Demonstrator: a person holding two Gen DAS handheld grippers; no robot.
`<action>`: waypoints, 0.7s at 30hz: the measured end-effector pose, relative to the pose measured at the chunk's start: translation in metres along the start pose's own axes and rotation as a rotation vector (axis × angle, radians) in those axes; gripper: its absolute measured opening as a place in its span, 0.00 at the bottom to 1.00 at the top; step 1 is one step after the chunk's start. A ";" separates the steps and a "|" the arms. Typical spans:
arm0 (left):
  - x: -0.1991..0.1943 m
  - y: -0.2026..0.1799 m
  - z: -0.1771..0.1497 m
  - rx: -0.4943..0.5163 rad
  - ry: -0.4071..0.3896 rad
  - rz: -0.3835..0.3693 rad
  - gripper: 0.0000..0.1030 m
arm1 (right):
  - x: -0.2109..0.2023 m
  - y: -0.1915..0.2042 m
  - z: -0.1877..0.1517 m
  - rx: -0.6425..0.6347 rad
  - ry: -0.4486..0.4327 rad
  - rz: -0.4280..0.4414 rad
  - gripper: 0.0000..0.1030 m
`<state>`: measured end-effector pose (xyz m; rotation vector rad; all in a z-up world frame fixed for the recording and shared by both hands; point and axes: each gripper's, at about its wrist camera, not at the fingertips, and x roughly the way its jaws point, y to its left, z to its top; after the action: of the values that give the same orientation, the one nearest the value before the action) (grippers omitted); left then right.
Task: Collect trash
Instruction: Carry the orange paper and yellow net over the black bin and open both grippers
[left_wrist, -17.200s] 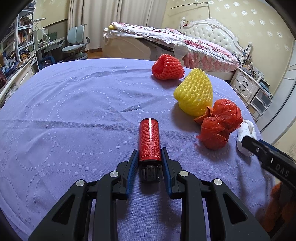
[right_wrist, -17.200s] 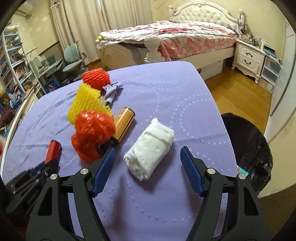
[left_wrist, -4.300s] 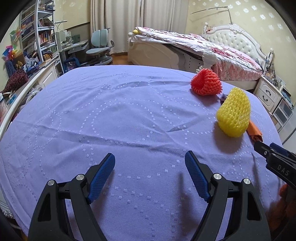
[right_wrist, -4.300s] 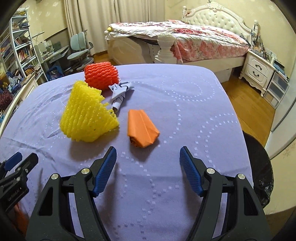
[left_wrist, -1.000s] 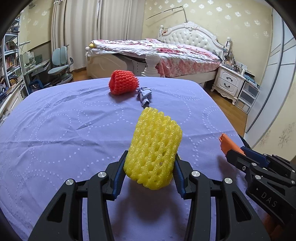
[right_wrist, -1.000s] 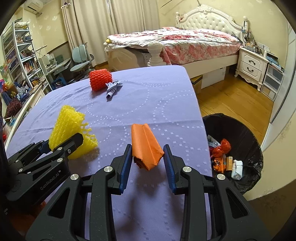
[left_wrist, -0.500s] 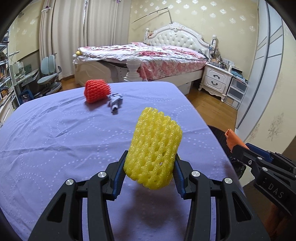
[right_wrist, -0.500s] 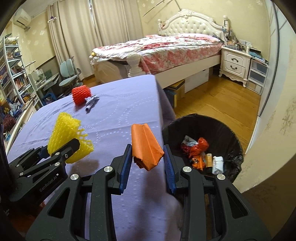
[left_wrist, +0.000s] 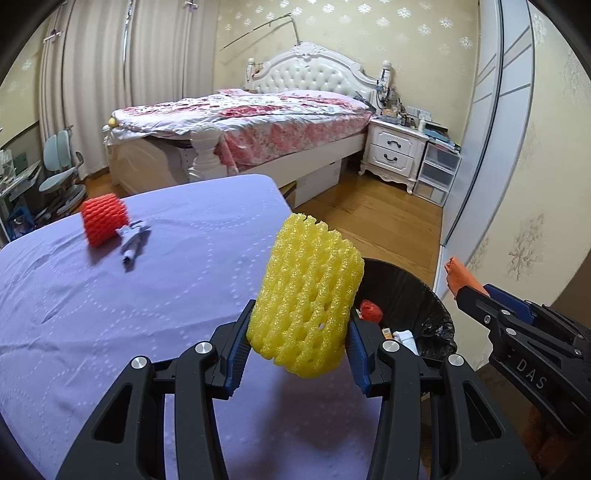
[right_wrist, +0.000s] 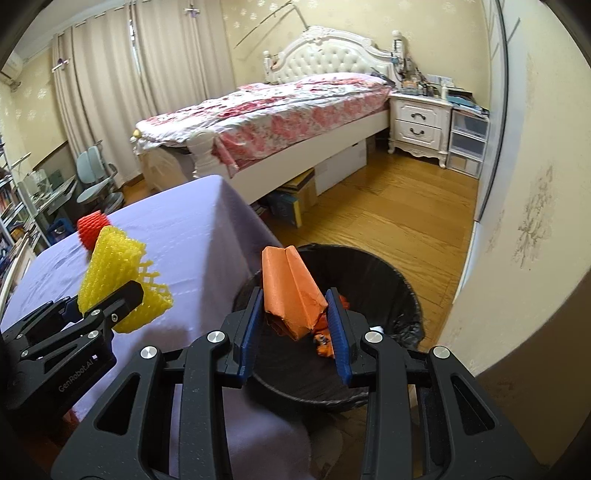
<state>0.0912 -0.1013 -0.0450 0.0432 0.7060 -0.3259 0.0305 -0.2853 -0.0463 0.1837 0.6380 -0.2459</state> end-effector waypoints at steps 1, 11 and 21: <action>0.004 -0.003 0.002 0.004 0.004 -0.003 0.45 | 0.004 -0.008 0.003 0.013 0.001 -0.010 0.32; 0.034 -0.028 0.013 0.045 0.033 -0.005 0.45 | 0.027 -0.043 0.013 0.049 0.007 -0.026 0.32; 0.052 -0.033 0.023 0.053 0.061 0.005 0.54 | 0.045 -0.050 0.016 0.092 0.027 -0.042 0.35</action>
<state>0.1326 -0.1508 -0.0583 0.1056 0.7574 -0.3394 0.0606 -0.3443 -0.0653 0.2625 0.6580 -0.3139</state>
